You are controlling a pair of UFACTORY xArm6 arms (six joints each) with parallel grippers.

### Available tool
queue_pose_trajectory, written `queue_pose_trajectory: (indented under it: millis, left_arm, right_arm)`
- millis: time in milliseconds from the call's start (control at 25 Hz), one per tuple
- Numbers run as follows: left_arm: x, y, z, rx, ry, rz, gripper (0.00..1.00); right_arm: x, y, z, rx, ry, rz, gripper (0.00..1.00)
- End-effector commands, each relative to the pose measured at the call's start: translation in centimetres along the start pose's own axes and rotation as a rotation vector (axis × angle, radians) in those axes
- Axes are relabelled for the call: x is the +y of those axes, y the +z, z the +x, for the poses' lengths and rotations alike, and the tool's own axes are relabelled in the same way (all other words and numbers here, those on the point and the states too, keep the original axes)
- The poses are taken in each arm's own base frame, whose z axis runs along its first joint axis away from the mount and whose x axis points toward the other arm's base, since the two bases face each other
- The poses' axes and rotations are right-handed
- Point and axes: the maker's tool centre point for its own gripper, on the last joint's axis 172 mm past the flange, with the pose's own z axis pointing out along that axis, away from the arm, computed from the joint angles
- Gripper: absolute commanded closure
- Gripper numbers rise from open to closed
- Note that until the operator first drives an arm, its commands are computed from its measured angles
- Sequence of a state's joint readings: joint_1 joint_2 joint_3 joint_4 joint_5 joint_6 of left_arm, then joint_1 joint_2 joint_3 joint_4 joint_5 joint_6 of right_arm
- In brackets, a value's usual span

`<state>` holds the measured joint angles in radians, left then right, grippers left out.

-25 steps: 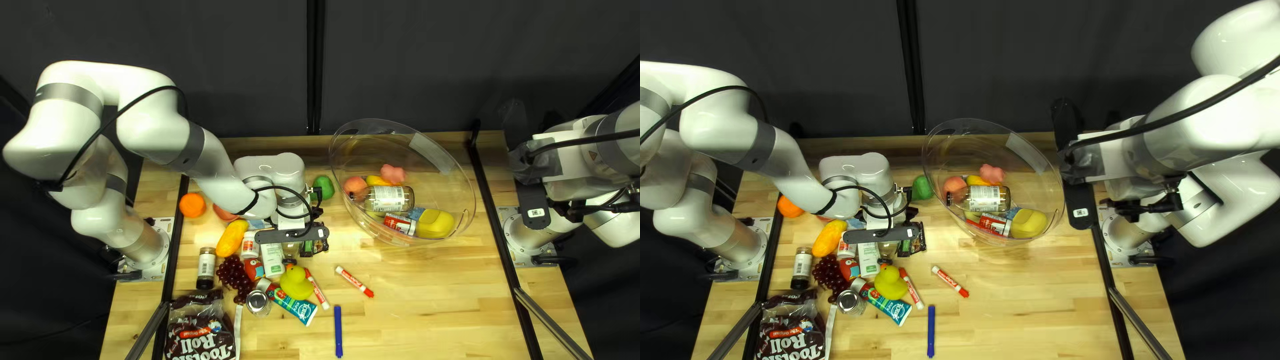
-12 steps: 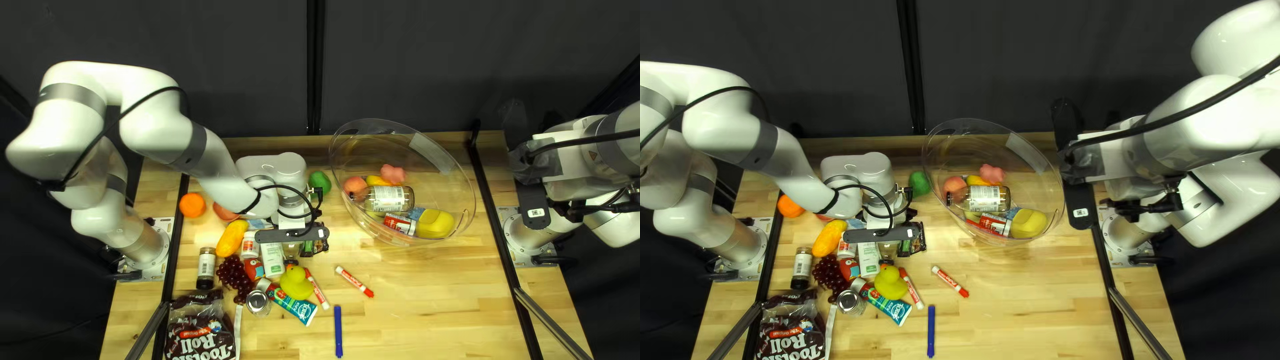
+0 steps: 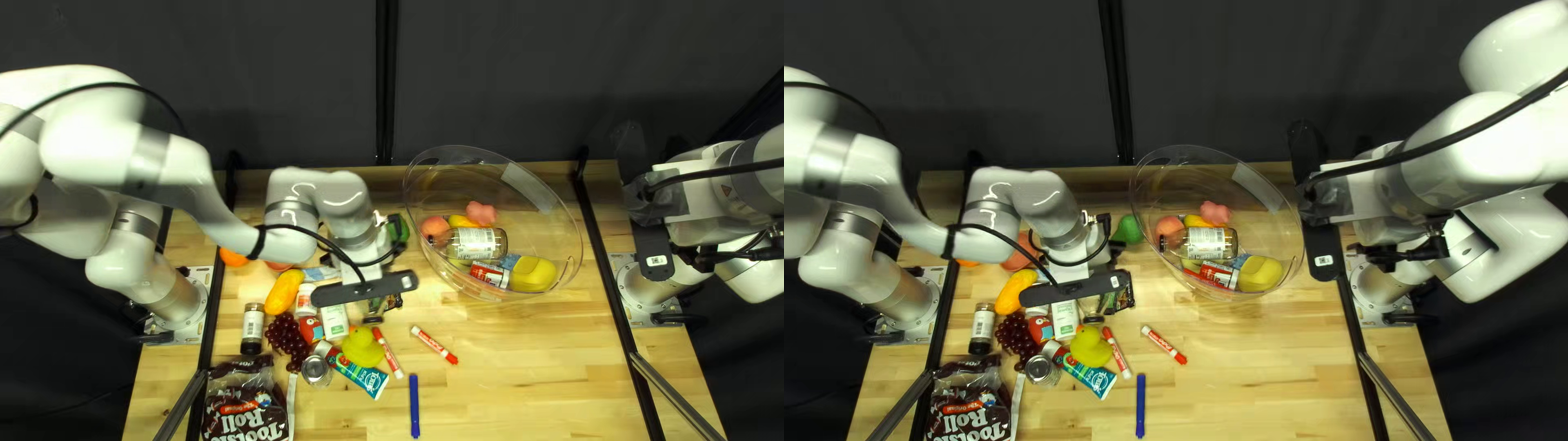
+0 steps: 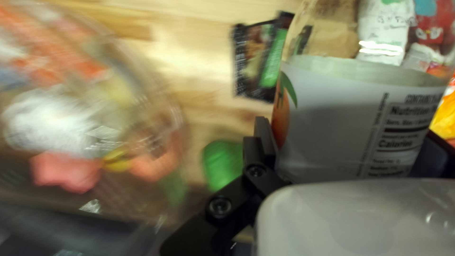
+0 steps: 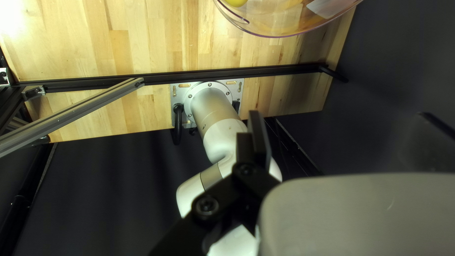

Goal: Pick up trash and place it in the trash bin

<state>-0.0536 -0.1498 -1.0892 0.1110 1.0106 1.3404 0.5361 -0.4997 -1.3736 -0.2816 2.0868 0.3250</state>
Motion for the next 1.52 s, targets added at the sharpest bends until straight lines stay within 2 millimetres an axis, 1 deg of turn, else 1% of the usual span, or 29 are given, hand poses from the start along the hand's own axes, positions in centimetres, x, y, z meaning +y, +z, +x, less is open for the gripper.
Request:
queue_pose_trajectory:
  millis: [40, 120, 160, 200, 240, 280, 360, 480, 600, 640, 760, 960, 1200, 1240, 1280, 1320, 1360, 1400, 1520]
  left_arm:
    - [-5.4, -3.3, -2.2, -0.055, -0.053, 0.070, 1.00]
    - [-8.0, -2.4, -3.8, -0.048, -0.127, 0.098, 1.00]
    - [-8.9, -1.8, -4.4, -0.040, -0.166, 0.106, 1.00]
    - [-10.5, -0.8, -5.3, -0.022, -0.229, 0.109, 1.00]
    - [-11.3, -0.2, -5.9, -0.008, -0.273, 0.108, 1.00]
    - [-12.5, 0.9, -6.9, 0.010, -0.352, 0.107, 1.00]
    - [-14.1, 2.2, -8.4, 0.025, -0.453, 0.100, 1.00]
    - [-15.4, 3.8, -9.8, 0.031, -0.572, 0.076, 1.00]
    - [-15.9, 5.6, -11.1, 0.029, -0.651, 0.052, 1.00]
    - [-16.0, 5.9, -11.3, 0.029, -0.664, 0.047, 1.00]
    - [-15.8, 7.7, -12.2, 0.022, -0.715, 0.022, 1.00]
    - [-15.1, 9.3, -12.2, 0.020, -0.757, -0.004, 1.00]
    - [-14.8, 10.3, -12.3, 0.024, -0.777, -0.011, 1.00]
    - [-14.7, 10.5, -12.3, 0.025, -0.778, -0.013, 0.96]
    - [-14.6, 10.7, -12.2, 0.027, -0.780, -0.015, 0.75]
    - [-14.6, 10.7, -12.2, 0.028, -0.780, -0.016, 0.20]
    - [-14.4, 10.6, -12.0, 0.030, -0.779, -0.017, 0.14]
    - [-14.3, 10.2, -11.9, 0.032, -0.778, -0.017, 0.00]
    - [-13.9, 8.9, -11.4, 0.033, -0.770, -0.016, 0.00]
  right_arm:
    - [0.0, 0.0, 0.0, 0.000, 0.000, 0.000, 0.00]
    - [0.0, 0.0, 0.0, 0.000, 0.000, 0.000, 0.00]
    - [0.0, 0.0, 0.0, 0.000, 0.000, 0.000, 0.00]
    - [0.0, 0.0, 0.0, 0.000, 0.000, 0.000, 0.00]
    - [0.0, 0.0, 0.0, 0.000, 0.000, 0.000, 0.00]
    - [0.0, 0.0, 0.0, 0.000, 0.000, 0.000, 0.00]
    - [0.0, 0.0, 0.0, 0.000, 0.000, 0.000, 0.00]
    - [0.0, 0.0, 0.0, 0.000, 0.000, 0.000, 0.00]
    - [0.0, 0.0, 0.0, 0.000, 0.000, 0.000, 0.00]
    - [0.0, 0.0, 0.0, 0.000, 0.000, 0.000, 0.00]
    - [0.0, 0.0, 0.0, 0.000, 0.000, 0.000, 0.00]
    - [0.0, 0.0, 0.0, 0.000, 0.000, 0.000, 0.00]
    - [0.0, 0.0, 0.0, 0.000, 0.000, 0.000, 0.00]
    - [0.0, 0.0, 0.0, 0.000, 0.000, 0.000, 0.00]
    - [0.0, 0.0, 0.0, 0.000, 0.000, 0.000, 0.00]
    - [0.0, 0.0, 0.0, 0.000, 0.000, 0.000, 0.00]
    - [0.0, 0.0, 0.0, 0.000, 0.000, 0.000, 0.00]
    - [0.0, 0.0, 0.0, 0.000, 0.000, 0.000, 0.00]
    - [0.0, 0.0, 0.0, 0.000, 0.000, 0.000, 0.00]
